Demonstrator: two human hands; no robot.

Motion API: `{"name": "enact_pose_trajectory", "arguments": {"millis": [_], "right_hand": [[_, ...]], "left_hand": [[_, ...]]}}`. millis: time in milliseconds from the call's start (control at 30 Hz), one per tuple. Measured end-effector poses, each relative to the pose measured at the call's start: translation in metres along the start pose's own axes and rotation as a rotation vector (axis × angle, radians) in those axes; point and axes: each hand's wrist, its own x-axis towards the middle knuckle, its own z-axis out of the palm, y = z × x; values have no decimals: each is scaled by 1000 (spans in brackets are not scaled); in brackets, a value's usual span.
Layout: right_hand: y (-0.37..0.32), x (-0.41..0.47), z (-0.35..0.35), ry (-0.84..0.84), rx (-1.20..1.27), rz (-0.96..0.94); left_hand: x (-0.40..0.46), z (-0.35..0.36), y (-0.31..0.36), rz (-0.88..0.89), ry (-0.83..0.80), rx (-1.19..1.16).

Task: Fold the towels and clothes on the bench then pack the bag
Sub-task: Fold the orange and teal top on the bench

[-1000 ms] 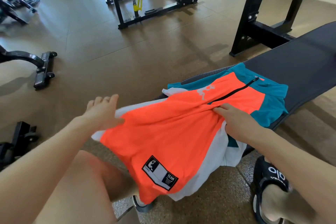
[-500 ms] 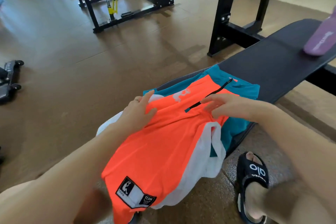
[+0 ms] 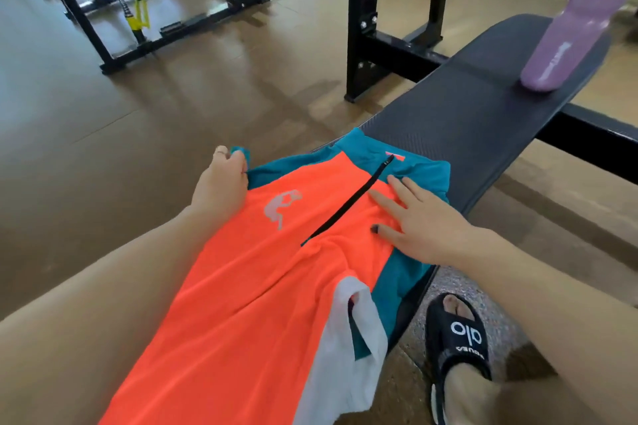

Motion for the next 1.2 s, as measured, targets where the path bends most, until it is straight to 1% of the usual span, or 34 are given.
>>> {"name": "enact_pose_trajectory", "arguments": {"millis": [100, 167, 200, 267, 333, 400, 433, 467, 533, 633, 700, 733, 800, 867, 933, 1000, 1033, 1100, 1167, 1200], "right_hand": [[9, 0, 3, 32, -30, 26], [15, 1, 2, 34, -18, 29], [19, 2, 1, 19, -18, 25], [26, 3, -3, 6, -19, 21], [35, 2, -7, -2, -43, 39], [43, 0, -10, -15, -67, 55], [46, -2, -12, -34, -73, 63], [49, -3, -12, -46, -65, 74], [56, -8, -12, -33, -13, 121], [64, -18, -15, 97, 176, 261], [65, -20, -18, 179, 339, 351], [65, -21, -19, 195, 414, 377], [61, -20, -21, 196, 664, 419], [53, -21, -21, 166, 949, 457], [47, -21, -19, 134, 1199, 478], [41, -23, -18, 33, 1415, 423], [39, -25, -18, -16, 1456, 385], [35, -29, -16, -42, 1391, 357], [32, -36, -18, 48, 1307, 354], [32, -39, -19, 105, 1300, 348]], "left_hand": [[33, 10, 8, -103, -92, 164], [45, 8, 32, -185, -148, 177], [45, 6, 47, -146, -158, 167], [27, 8, 79, 78, -147, 163], [-7, 12, 110, 310, -210, 101], [-49, 18, 132, 416, -344, 43], [-68, 25, 137, 453, -400, 80], [-84, 34, 137, 478, -430, 128], [-101, 47, 134, 502, -394, 175], [-111, 43, 132, 466, -294, 58], [-127, 29, 138, 525, -229, -97], [-139, 19, 142, 577, -234, -150], [-161, -1, 150, 665, -323, -143], [-174, -9, 146, 685, -426, -39], [-178, -5, 135, 711, -437, 26], [-177, 1, 123, 727, -444, -20], [-176, 1, 119, 732, -458, -75], [-175, -2, 114, 709, -479, -189], [-177, -8, 110, 647, -454, -253], [-178, -10, 109, 625, -405, -278]]}}
